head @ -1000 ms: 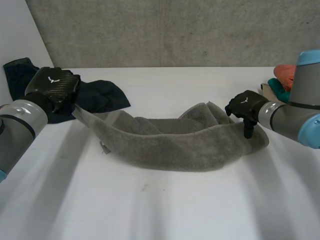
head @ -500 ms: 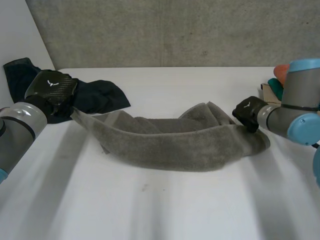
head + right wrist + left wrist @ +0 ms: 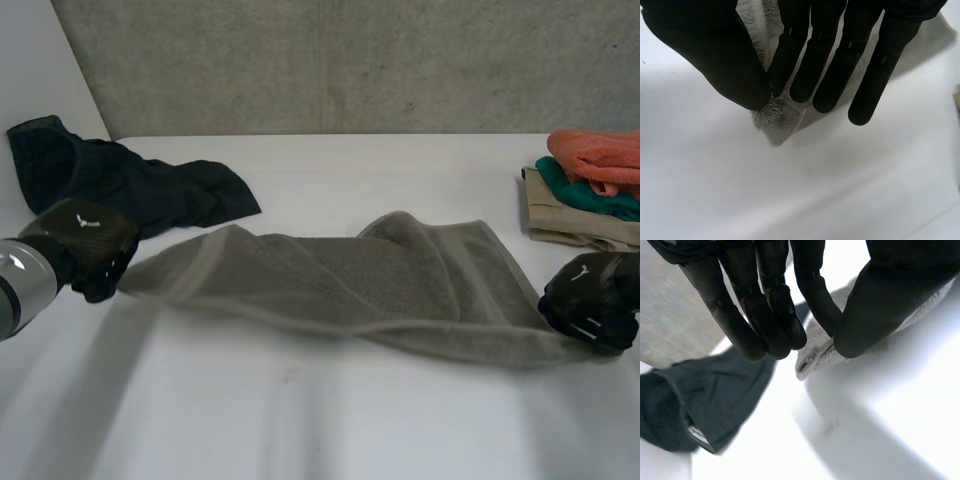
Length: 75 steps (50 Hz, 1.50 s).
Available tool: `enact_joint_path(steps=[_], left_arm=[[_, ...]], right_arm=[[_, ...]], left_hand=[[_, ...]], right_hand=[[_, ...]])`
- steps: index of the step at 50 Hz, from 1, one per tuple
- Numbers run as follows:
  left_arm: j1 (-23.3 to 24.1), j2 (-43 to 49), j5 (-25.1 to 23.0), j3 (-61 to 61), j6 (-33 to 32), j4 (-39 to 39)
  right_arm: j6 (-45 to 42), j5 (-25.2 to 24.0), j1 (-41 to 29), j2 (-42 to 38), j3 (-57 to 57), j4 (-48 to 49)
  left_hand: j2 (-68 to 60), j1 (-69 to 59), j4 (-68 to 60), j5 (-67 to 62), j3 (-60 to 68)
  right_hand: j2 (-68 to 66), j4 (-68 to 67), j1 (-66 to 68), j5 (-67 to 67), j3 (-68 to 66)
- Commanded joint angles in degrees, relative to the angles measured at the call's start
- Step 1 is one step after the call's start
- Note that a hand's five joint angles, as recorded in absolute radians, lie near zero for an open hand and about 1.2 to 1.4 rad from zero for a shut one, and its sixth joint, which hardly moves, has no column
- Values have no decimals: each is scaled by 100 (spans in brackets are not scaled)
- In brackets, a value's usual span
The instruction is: Fold the laundry.
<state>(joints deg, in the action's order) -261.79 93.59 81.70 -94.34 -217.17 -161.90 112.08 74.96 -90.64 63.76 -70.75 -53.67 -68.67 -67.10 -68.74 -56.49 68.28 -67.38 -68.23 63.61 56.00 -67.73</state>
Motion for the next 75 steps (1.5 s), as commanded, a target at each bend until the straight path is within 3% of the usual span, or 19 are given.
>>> enact_joint_path(steps=[1,6,13,17,24,33,35,37,39,40,47,51,55,59,65,68,75], left_arm=[[-13,519,-31,223,-247,-350],[128,1247,143,758,34,-772],[242,1776,496,1050,403,-737],[251,1724,452,945,422,-764],[207,1592,390,795,413,-799],[137,1522,382,716,307,-816],[128,1522,382,724,272,-825],[120,1530,382,733,246,-825],[119,1548,382,742,246,-825],[137,1565,382,742,237,-834],[242,1916,373,1101,123,-957],[313,2215,469,1996,8,-1202],[383,2190,645,3218,122,-1536],[436,1831,750,4290,893,-2640],[322,1329,1269,4451,1976,-4058],[287,1381,1357,4398,2153,-4218],[181,1671,1085,3731,2074,-3708]], right_arm=[[981,10,-402,-398,9,1295],[1833,159,-674,-802,88,2315],[2019,659,-850,-1023,368,2063],[1993,827,-894,-1075,553,1694],[1713,968,-956,-1216,686,1263],[1343,1065,-991,-1366,694,1113],[1351,1065,-1000,-1366,694,1086],[1351,1056,-1009,-1366,668,1086],[1351,1065,-1017,-1375,659,1104],[1360,1065,-1026,-1375,668,1121],[1299,1030,-1105,-1436,1062,1261],[1465,1126,-1202,-1533,1984,2060],[2071,1521,-1272,-1498,3065,3386],[3115,1855,-1281,-1104,3524,5360],[3786,1917,-1281,-593,3042,7491],[3777,1830,-1334,-513,2778,7740],[3804,1434,-1413,-539,2110,7353]], left_hand=[[-1133,-1290,-1126,-1351,1172],[-1133,-1290,-1126,-1351,1172],[-1133,-1290,-1126,-1351,1172],[-1133,-1290,-1126,-1351,1172],[-1133,-1290,-1126,-1351,1172],[-1133,-1290,-1126,-1351,1172],[-1133,-1290,-1126,-1351,1172],[-1133,-1290,-1126,-1351,1172],[-1133,-1290,-1126,-1351,1172],[-1133,-1290,-1126,-1351,1172],[-1133,-1290,-1126,-1351,1172],[-1133,-1290,-1126,-1351,1172],[-1133,-1290,-1126,-1351,1172],[-1133,-1290,-1126,-1351,1172],[-1133,-1290,-1126,-1351,1172],[-1133,-1290,-1126,-1351,1172],[-1133,-1290,-1126,-1351,1172]], right_hand=[[-1262,-1177,1639,1400,-1227],[-1262,-1177,1639,1400,-1227],[-1262,-1177,1639,1400,-1227],[599,684,-223,-461,635],[2387,2473,-2011,-2249,2423],[3046,3131,-2670,-2908,3081],[2896,2981,-2520,-2758,2931],[1722,1808,-1346,-1584,1758],[295,380,81,-157,331],[-1247,-1162,1623,1385,-1212],[-1262,-1177,1639,1400,-1227],[-1262,-1177,1639,1400,-1227],[-1262,-1177,1639,1400,-1227],[-1262,-1177,1639,1400,-1227],[-1262,-1177,1639,1400,-1227],[-1262,-1177,1639,1400,-1227],[-1262,-1177,1639,1400,-1227]])
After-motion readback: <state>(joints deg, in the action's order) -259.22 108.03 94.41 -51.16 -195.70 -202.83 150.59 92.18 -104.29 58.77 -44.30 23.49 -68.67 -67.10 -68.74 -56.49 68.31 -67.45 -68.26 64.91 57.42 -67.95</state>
